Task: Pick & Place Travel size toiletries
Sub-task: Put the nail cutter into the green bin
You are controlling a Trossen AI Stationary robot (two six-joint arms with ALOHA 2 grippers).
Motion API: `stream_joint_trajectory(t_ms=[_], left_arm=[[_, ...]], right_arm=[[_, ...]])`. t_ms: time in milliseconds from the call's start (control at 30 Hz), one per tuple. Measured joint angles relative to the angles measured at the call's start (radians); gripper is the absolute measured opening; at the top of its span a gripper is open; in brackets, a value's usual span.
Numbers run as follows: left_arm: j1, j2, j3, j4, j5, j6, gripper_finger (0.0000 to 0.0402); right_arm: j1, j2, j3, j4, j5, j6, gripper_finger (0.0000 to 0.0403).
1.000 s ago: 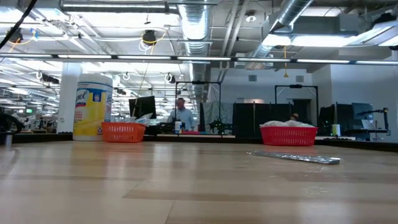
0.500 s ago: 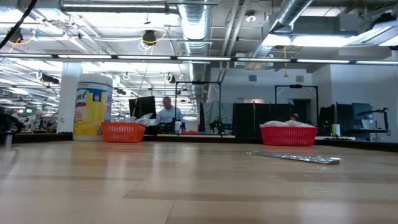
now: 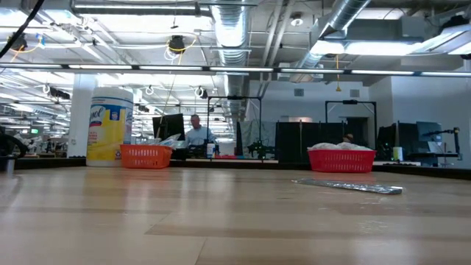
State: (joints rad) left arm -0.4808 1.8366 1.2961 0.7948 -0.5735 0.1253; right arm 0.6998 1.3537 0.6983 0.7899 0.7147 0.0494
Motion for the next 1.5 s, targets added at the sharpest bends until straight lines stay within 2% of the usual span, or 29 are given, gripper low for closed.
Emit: stream_joint_trajectory(t_ms=[100,267,367,500,667,933,1500], left_arm=[[0.000,0.000,0.000,-0.001,-0.011,0.000,0.0178],[-0.021,-0.013,0.000,0.002,-0.094,0.041,0.0263],[-0.043,-0.026,0.002,0.004,-0.151,0.080,0.0299],[-0.063,-0.039,0.002,0.004,-0.205,0.096,0.0325],[-0.069,-0.048,0.002,0.006,-0.225,0.106,0.0332],[-0.069,-0.047,0.001,0.006,-0.228,0.106,0.0320],[-0.061,-0.047,0.001,0.006,-0.227,0.106,0.0313]], right_arm=[[0.000,0.000,0.000,-0.001,0.000,0.004,0.0006],[0.000,-0.046,0.000,-0.086,0.001,0.052,0.0005],[0.005,-0.087,0.000,-0.170,0.016,0.094,0.0003],[0.020,-0.135,-0.001,-0.269,0.054,0.137,0.0003],[0.028,-0.176,-0.001,-0.360,0.054,0.200,0.0002],[0.024,-0.224,-0.001,-0.507,0.051,0.315,0.0002],[0.018,-0.230,-0.001,-0.638,0.038,0.453,0.0002]])
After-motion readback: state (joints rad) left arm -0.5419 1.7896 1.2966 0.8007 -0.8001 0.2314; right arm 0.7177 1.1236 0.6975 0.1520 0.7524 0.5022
